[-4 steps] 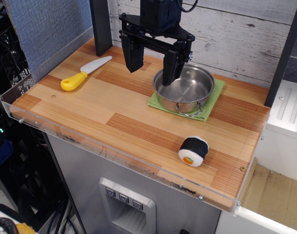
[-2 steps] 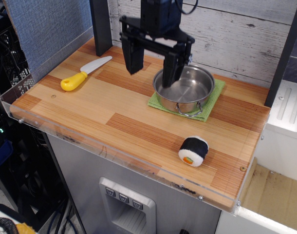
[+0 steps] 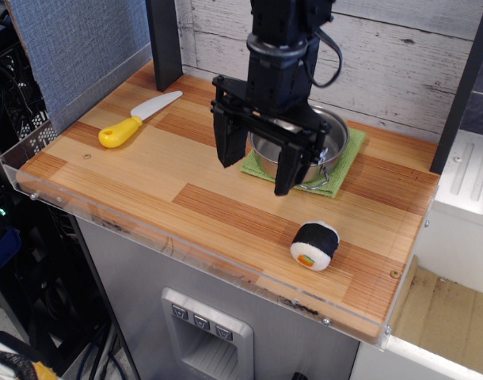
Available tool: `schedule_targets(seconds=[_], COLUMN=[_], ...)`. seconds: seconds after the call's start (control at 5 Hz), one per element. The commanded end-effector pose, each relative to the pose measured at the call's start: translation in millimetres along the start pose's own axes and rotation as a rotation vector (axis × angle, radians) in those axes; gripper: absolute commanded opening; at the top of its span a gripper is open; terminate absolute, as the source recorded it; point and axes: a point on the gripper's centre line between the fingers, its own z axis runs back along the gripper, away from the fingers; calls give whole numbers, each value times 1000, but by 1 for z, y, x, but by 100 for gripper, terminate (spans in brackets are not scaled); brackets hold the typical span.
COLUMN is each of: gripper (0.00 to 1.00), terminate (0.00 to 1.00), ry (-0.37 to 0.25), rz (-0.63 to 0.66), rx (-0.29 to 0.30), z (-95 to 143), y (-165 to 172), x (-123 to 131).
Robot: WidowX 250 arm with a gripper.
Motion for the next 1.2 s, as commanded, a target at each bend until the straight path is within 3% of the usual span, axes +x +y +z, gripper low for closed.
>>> schedule_targets(seconds=[0.0,0.4,0.8,1.0], gripper=[100,100,100,100], terminate=[0,0,0,0], ry=[-113,-124,-88,-68], rz=[-14,10,14,16], rx=[48,2,-66,-65], z=[2,-18,-44,-56], y=[-18,-38,-49,-54], x=[-5,5,18,22])
